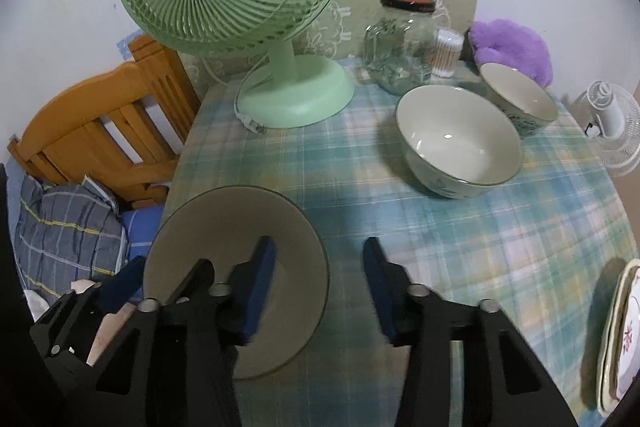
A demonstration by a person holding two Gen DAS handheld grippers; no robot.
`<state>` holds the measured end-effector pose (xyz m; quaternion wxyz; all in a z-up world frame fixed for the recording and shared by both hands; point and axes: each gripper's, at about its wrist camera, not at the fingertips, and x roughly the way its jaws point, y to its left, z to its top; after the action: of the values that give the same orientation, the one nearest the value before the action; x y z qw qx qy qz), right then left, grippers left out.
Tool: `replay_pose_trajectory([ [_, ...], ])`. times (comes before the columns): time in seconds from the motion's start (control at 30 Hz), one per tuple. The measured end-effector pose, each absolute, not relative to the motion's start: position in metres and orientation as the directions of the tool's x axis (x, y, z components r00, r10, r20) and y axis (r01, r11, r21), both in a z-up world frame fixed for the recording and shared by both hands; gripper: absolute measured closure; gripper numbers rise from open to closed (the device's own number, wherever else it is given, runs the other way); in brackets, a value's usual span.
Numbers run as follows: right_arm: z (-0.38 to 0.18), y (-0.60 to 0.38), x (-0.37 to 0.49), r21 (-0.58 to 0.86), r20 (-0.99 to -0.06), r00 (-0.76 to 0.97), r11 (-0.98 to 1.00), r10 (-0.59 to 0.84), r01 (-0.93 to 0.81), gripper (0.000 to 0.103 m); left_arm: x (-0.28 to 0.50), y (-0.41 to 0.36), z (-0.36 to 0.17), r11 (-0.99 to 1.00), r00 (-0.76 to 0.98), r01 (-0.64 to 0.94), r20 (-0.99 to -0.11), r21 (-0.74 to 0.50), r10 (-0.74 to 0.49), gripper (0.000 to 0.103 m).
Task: Organize plates and bowls
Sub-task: 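Grasp the rim of the grey bowl with the right gripper, then lift the grey bowl and carry it beside the plate stack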
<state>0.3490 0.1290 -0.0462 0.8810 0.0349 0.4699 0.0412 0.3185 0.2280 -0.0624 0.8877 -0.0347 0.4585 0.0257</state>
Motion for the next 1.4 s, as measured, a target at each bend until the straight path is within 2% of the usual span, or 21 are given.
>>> replay_pose_trajectory([
  [0.1, -0.054, 0.132, 0.355, 0.102, -0.835, 0.539, 0.994, 0.113, -0.050, 0.077, 0.322, 0.230, -0.067, 0.996, 0.573, -0.080, -0.819, -0.030, 0.021, 0.072],
  [0.17, -0.055, 0.134, 0.357, 0.082, -0.836, 0.541, 0.995, 0.096, -0.050, 0.079, 0.323, 0.230, -0.067, 0.997, 0.570, -0.077, -0.821, -0.009, 0.037, 0.077],
  [0.33, -0.055, 0.132, 0.358, 0.084, -0.843, 0.529, 0.995, 0.101, -0.056, 0.082, 0.324, 0.229, -0.067, 0.998, 0.555, -0.068, -0.831, 0.011, 0.047, 0.079],
  [0.93, -0.035, 0.109, 0.327, 0.048, -0.855, 0.513, 0.996, 0.077, -0.071, 0.085, 0.298, 0.201, -0.052, 0.998, 0.538, -0.052, -0.841, 0.029, 0.052, 0.079],
  [1.4, -0.016, 0.055, 0.285, 0.065, -0.856, 0.509, 0.995, 0.096, -0.079, 0.085, 0.257, 0.149, -0.032, 0.997, 0.548, -0.065, -0.834, 0.041, 0.070, 0.079],
])
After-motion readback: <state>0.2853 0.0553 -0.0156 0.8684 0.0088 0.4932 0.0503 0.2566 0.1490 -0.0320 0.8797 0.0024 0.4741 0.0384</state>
